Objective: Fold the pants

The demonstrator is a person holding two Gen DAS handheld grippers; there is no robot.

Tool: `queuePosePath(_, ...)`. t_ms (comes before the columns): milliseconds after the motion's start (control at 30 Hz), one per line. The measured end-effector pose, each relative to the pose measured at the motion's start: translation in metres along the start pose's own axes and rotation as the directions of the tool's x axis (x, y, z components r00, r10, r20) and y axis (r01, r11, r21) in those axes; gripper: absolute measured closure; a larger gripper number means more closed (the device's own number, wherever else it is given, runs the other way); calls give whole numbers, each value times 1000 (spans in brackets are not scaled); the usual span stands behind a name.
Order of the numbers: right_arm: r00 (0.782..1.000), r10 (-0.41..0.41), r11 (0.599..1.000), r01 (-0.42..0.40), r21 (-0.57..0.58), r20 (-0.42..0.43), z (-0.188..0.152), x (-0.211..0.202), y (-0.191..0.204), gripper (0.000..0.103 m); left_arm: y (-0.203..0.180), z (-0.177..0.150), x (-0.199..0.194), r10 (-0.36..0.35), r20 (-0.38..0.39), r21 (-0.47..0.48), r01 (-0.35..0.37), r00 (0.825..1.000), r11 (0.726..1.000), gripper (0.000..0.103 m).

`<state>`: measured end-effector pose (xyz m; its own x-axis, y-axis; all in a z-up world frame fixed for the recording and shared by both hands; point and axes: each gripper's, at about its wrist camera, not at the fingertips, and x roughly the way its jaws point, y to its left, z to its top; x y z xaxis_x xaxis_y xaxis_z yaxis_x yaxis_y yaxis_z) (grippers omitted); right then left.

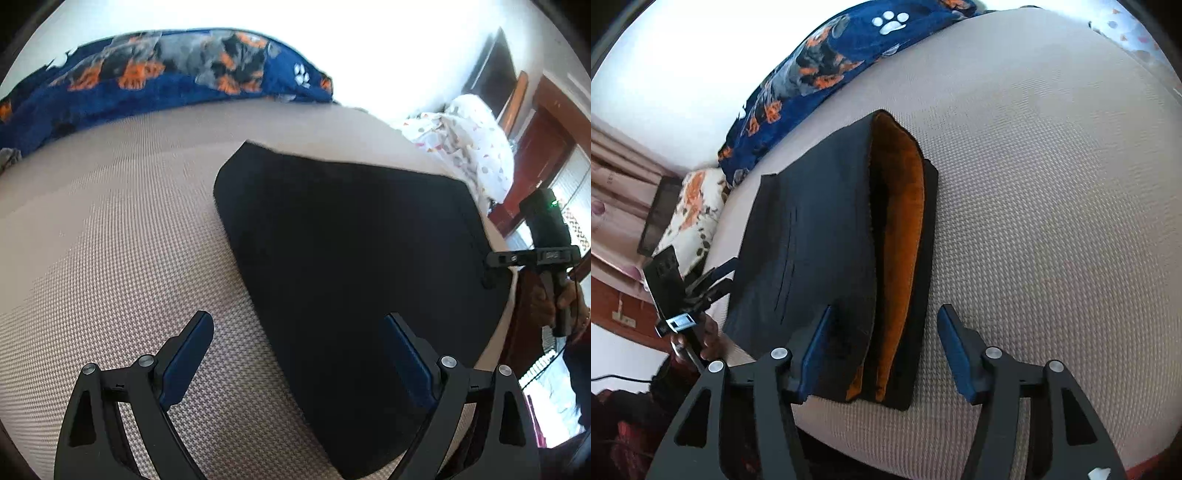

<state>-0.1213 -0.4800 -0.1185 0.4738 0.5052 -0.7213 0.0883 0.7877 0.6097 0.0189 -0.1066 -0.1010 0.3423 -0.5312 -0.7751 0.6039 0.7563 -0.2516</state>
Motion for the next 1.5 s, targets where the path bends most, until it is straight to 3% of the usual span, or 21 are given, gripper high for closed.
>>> queuePosePath(167,999,29,1000,-29,-5,-15,5,2,-2,44,-10,-1,10,38,-24,56,-37,999,998,11)
queuePosePath(400,998,56,998,-56,-9,-29,12,6,-2,43,-21,0,15,31,-31,105,-28,999,994,11)
queuePosePath(1500,980,198,980,-198,14,-29,22,10,-15,34,-30,8,26,-48,-95,130,60,994,990,11)
